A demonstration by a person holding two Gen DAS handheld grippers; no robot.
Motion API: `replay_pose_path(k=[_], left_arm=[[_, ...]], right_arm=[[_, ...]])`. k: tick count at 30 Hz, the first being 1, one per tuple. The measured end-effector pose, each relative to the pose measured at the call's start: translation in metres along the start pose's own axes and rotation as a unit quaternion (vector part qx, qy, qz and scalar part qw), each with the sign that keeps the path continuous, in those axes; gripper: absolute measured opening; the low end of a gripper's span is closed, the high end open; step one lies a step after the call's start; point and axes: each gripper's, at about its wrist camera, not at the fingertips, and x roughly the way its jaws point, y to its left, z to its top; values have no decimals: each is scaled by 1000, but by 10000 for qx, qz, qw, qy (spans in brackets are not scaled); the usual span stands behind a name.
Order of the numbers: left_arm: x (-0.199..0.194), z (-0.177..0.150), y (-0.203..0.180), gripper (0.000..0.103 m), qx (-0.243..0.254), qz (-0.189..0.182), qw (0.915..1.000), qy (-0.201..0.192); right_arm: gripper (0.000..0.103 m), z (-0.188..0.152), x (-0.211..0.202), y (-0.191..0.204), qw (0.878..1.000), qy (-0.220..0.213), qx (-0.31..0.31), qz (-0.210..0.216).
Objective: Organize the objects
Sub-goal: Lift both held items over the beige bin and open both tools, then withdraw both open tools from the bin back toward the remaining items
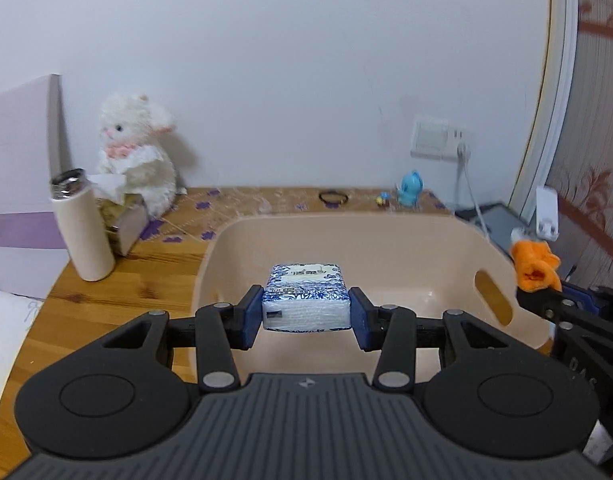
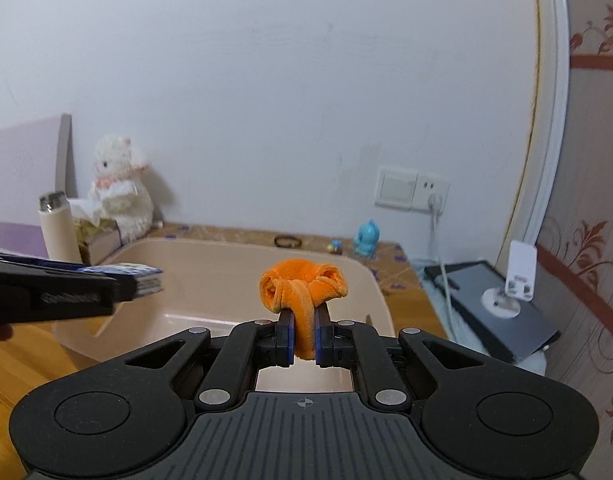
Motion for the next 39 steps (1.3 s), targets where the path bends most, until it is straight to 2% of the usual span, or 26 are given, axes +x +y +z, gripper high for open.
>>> replay_pose_path(k=[5, 8, 9, 10, 11, 15, 16, 17, 18, 20, 24, 28, 34, 39], left_arm=[[39, -12, -10, 47, 145, 147, 9988, 439], [53, -21, -11, 47, 216, 107, 9973, 695], [57, -23, -11, 48, 236, 106, 9967, 775], [60, -25, -11, 48, 229, 114, 9963, 824], [61, -26, -9, 48, 173, 137, 9962, 838], [49, -28, -6, 51, 188, 181, 9976, 641], [45, -27, -6, 57, 202, 115, 9976, 658], [42, -27, -5, 75, 167, 11, 9973, 713], [38, -25, -3, 78, 92, -64, 9972, 739], [30, -24, 0, 80, -20, -31, 9975, 706], [11, -23, 2, 85, -15, -27, 9981, 622], [-12, -23, 5, 87, 11, -47, 9989, 459], [-38, -29, 11, 87, 45, -77, 9994, 330], [-45, -43, 16, 92, 137, -94, 9988, 461]], right_arm=[[9, -10, 28, 8, 9993, 294, -154, -152], [12, -15, 41, 9, 9984, 547, -146, -93], [14, -17, 45, 8, 9978, 646, -138, -92], [30, -19, 49, 8, 9972, 722, -151, -99], [35, -20, 51, 8, 9971, 736, -160, -87], [45, -21, 46, 4, 9978, 635, -126, -119], [50, -21, 43, 4, 9981, 594, -125, -112], [56, -20, 39, 4, 9983, 550, -130, -110], [60, -20, 35, 5, 9986, 500, -135, -138], [69, -18, 26, 5, 9990, 394, -147, -173], [75, -17, 6, 6, 9994, 254, -156, -180], [85, -18, -14, 4, 9994, 136, -191, -270], [89, -26, -37, 2, 9994, 101, -188, -268], [93, -42, -45, 1, 9993, 225, -140, -280]])
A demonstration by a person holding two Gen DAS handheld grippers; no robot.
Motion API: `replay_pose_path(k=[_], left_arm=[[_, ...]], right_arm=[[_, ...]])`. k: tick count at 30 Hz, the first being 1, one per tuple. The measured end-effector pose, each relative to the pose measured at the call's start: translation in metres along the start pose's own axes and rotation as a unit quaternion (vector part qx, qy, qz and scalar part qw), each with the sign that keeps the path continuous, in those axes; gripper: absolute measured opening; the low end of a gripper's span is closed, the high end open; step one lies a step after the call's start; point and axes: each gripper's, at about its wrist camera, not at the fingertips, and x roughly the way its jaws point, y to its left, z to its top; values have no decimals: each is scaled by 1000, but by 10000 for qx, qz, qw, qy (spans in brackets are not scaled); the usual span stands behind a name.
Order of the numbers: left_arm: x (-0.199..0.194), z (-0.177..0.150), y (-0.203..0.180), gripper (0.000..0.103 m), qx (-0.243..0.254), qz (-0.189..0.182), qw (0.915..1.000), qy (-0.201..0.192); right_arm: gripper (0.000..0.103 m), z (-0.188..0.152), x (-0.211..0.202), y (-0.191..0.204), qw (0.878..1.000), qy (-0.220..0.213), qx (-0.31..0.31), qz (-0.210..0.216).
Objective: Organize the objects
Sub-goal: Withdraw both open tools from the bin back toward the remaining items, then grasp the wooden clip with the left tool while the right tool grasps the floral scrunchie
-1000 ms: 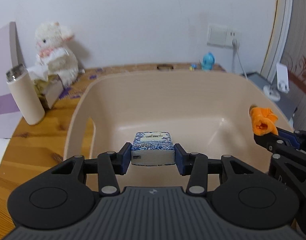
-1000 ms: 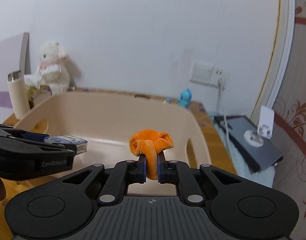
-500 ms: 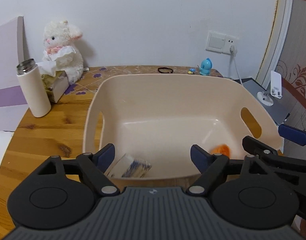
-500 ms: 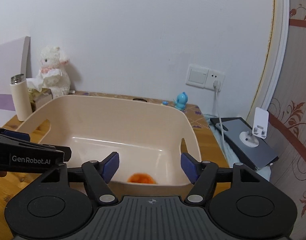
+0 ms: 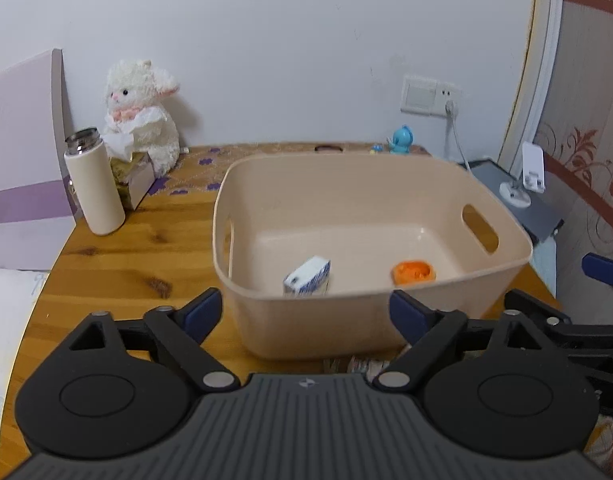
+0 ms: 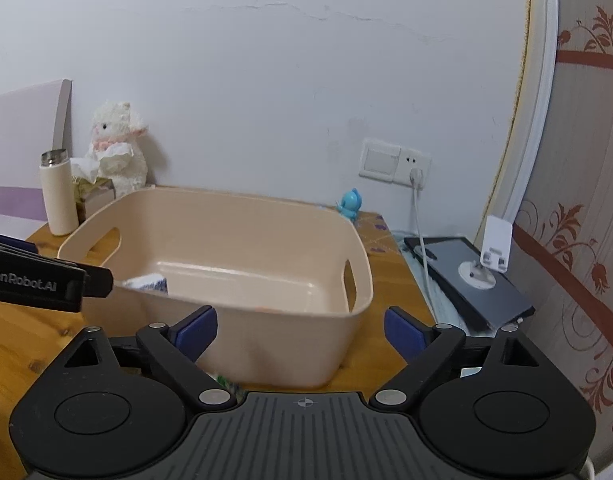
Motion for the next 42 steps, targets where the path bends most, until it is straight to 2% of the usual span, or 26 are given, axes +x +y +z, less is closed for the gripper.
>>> replay_pose_path(k=[2, 10, 14, 20, 24, 27, 31, 34, 36, 37, 38, 39, 40, 41, 42], left_arm=[[1, -7, 3, 92, 9, 47, 10000, 71], [18, -35, 8, 92, 73, 67, 9989, 453], [33, -46, 11, 92, 99, -26, 9978, 661], [60, -61, 15, 92, 176, 28, 9956, 923], [75, -71, 18, 92, 237, -92, 9938, 1084], [84, -76, 19, 90, 289, -202, 9925, 1168], [85, -80, 12, 85, 521, -214, 9933, 1005], [85, -79, 9, 73, 600, -311, 9936, 911], [83, -78, 7, 56, 659, -403, 9934, 846], [82, -78, 6, 52, 680, -458, 9931, 836], [81, -78, 4, 43, 697, -537, 9927, 830], [81, -78, 3, 33, 707, -604, 9922, 833], [80, -78, 2, 28, 723, -663, 9916, 842], [80, -78, 0, 16, 734, -727, 9909, 857], [79, -78, -1, 12, 722, -780, 9905, 877]], right_arm=[[96, -9, 0, -1, 10000, 84, 36, 13], [97, -41, 13, 4, 9982, 600, 48, 81], [98, -52, 21, 6, 9968, 794, 28, 113], [98, -66, 38, 9, 9933, 1121, 120, 245], [98, -73, 49, 10, 9909, 1279, 194, 362], [98, -78, 55, 12, 9892, 1367, 265, 467], [95, -82, 62, 14, 9875, 1417, 386, 572], [85, -84, 65, 14, 9857, 1433, 518, 713], [77, -84, 63, 15, 9859, 1388, 530, 770], [64, -83, 62, 16, 9862, 1368, 495, 790], [53, -82, 61, 18, 9864, 1356, 456, 804], [47, -82, 60, 20, 9866, 1348, 427, 814], [37, -82, 59, 22, 9867, 1341, 402, 822], [26, -82, 58, 23, 9869, 1330, 394, 820], [20, -82, 57, 24, 9870, 1325, 399, 819]])
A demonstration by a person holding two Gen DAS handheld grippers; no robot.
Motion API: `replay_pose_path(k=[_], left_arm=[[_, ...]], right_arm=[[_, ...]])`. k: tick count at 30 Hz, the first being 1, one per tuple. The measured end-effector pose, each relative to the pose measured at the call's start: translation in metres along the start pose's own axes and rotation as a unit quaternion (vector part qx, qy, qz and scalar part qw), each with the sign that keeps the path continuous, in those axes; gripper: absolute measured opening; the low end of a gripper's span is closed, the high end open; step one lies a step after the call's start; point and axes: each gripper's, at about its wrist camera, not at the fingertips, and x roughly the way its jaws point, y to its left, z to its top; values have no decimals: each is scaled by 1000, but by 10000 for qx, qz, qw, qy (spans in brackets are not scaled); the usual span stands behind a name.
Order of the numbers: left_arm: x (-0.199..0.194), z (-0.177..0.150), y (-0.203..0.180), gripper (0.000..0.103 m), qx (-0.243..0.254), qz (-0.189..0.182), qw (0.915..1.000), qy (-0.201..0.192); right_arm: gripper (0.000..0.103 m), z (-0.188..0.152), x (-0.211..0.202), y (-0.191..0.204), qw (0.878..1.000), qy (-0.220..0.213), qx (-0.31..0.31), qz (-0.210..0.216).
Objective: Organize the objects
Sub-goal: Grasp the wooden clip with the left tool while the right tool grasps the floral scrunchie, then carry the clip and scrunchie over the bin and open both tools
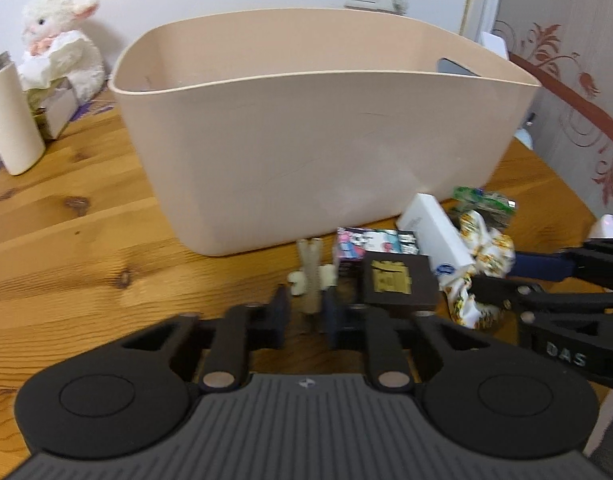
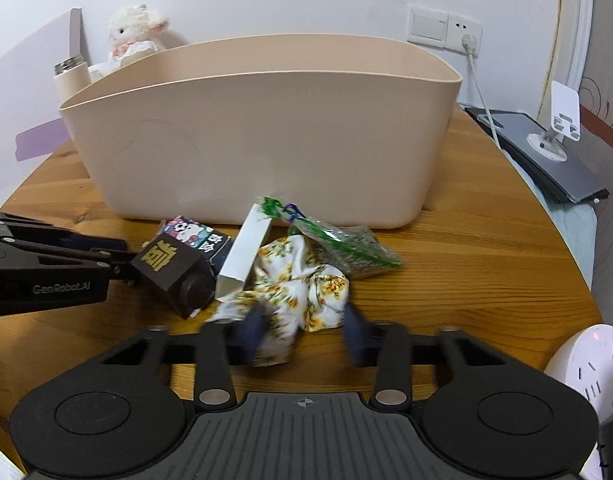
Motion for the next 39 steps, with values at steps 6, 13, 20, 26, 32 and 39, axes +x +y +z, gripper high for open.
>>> replay_pose_path(k=[6, 13, 20, 26, 32, 39], left_arm=[[-3, -2, -2, 12, 13, 54, 10000, 68], [-18, -9, 0, 12, 49, -4, 10000, 33], [-56, -7, -1, 12, 55, -103, 9994, -325], [-95, 7, -1, 12, -34, -163, 9966, -813], [-116, 32, 1, 12, -70, -16, 9925, -1222], [-107, 74, 3, 12, -48, 179, 9896, -1428]], right_arm=[[7, -4, -8, 0, 10000, -15, 0, -91], [6, -6, -28, -3, 9998, -160, 49, -122], [6, 0, -61, 1, 9983, -563, -61, -130], [6, 19, -89, -3, 9943, -1060, -38, -122], [6, 47, -102, -12, 9883, -1509, 84, -207], [6, 79, -86, -28, 9856, -1649, 295, -211]])
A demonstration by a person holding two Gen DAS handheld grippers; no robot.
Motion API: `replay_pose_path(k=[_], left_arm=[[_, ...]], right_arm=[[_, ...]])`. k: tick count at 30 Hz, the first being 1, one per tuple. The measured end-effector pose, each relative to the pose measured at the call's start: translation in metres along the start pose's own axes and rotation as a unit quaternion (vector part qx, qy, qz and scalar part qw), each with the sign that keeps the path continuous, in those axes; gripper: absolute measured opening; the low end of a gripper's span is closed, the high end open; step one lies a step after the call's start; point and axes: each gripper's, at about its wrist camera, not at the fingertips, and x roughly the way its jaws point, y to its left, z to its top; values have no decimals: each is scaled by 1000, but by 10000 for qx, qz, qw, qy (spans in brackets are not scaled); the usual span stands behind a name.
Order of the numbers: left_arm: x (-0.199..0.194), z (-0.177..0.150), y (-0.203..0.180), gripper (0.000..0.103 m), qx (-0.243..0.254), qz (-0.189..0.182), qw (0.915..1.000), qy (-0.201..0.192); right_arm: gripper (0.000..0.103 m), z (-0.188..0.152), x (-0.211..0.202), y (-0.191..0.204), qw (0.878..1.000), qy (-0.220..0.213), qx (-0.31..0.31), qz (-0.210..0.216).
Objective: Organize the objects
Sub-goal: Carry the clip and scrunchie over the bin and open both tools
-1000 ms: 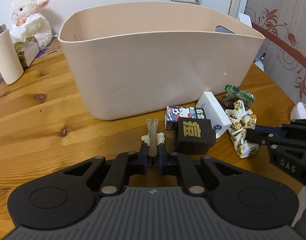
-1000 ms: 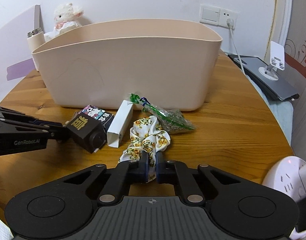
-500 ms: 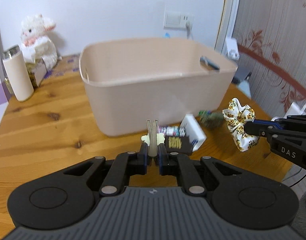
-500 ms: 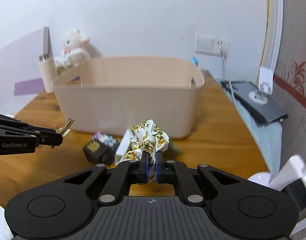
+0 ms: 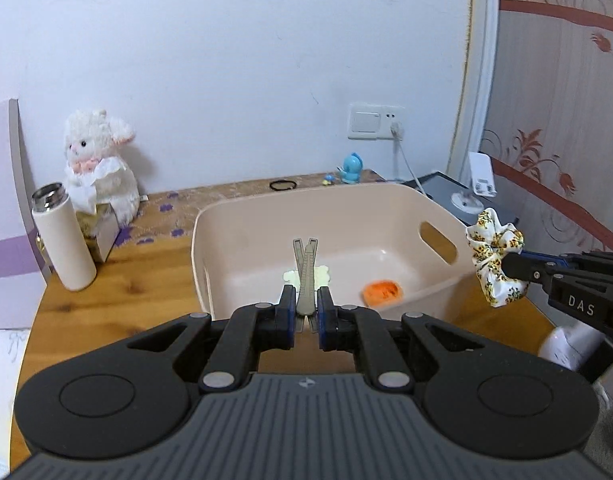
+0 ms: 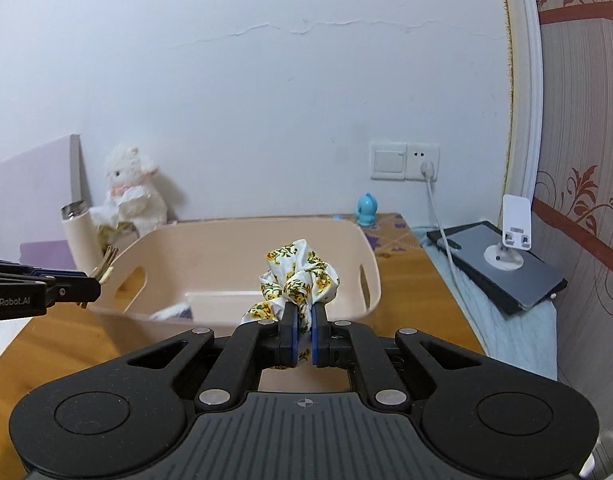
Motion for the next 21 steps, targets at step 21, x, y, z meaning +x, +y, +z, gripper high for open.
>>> replay_pose_path(k=[21], left_arm=[[129, 3, -13, 12, 84, 287, 9938, 1067]], right_arm=[[8, 1, 80, 0, 9970, 677, -337, -167]])
